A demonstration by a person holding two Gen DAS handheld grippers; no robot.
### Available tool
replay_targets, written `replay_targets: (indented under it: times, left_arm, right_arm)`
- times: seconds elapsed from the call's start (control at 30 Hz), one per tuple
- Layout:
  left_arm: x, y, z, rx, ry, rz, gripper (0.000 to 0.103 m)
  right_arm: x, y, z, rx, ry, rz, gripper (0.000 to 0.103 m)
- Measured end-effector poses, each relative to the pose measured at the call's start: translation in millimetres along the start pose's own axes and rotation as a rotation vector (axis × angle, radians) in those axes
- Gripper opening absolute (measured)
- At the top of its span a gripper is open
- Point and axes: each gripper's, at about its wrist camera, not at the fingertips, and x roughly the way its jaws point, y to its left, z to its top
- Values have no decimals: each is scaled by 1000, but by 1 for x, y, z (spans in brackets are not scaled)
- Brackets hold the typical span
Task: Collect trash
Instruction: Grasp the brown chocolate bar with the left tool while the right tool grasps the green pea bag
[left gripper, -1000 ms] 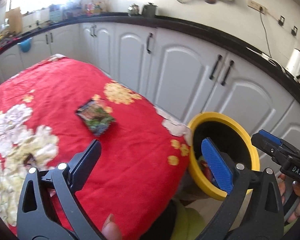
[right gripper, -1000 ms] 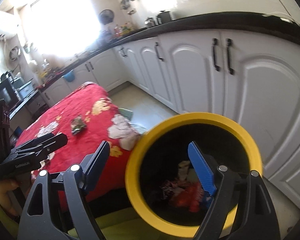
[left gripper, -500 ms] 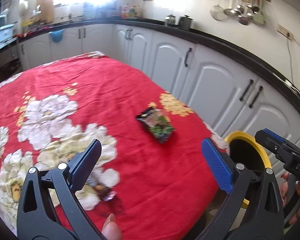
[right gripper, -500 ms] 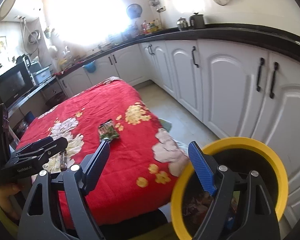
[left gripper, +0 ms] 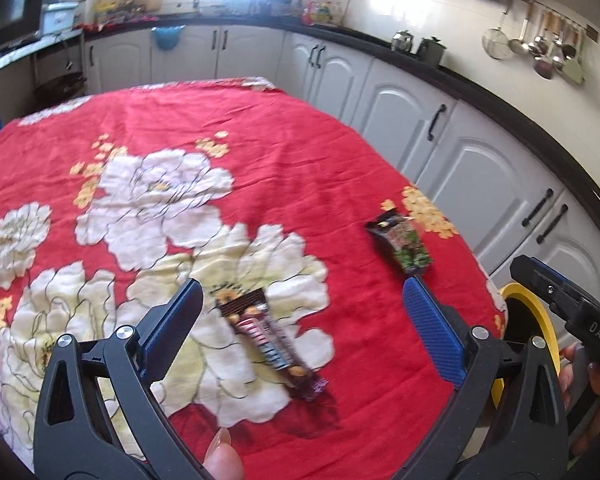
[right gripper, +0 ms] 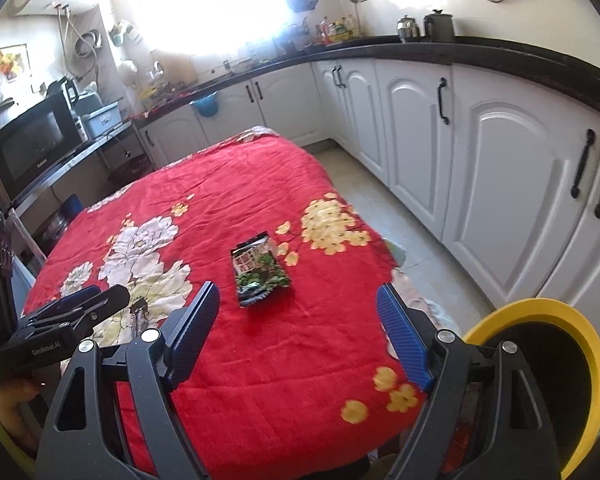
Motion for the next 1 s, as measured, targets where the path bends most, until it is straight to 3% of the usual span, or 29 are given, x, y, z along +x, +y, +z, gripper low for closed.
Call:
replay_targets:
  times: [0.37, 0.53, 0.6, 0.77, 0.87, 0.93, 1.0]
  left_arm:
    - [17, 26, -15, -99, 74, -8, 91]
    - [28, 21, -25, -85, 119, -30, 65]
    - [30, 18, -29, -72, 120, -21, 61]
    - [32, 19, -31, -65, 114, -41, 39]
    - [34, 21, -31, -63, 116, -47, 25]
    - [34, 20, -31, -57, 116, -49, 20]
    - [35, 19, -31, -52, 118, -48, 17]
  right_arm:
    - [52, 19, 12, -60, 76, 18, 78]
    - [77, 24, 21, -76, 117, 29, 74]
    - [88, 27, 23, -89, 138, 36, 71]
    - [113, 30, 22, -107, 195, 33, 63]
    - [124, 27, 14, -100, 236, 30, 53]
    - [123, 27, 9, -113, 222, 16, 32]
    - [120, 23, 6, -106, 216, 13, 20]
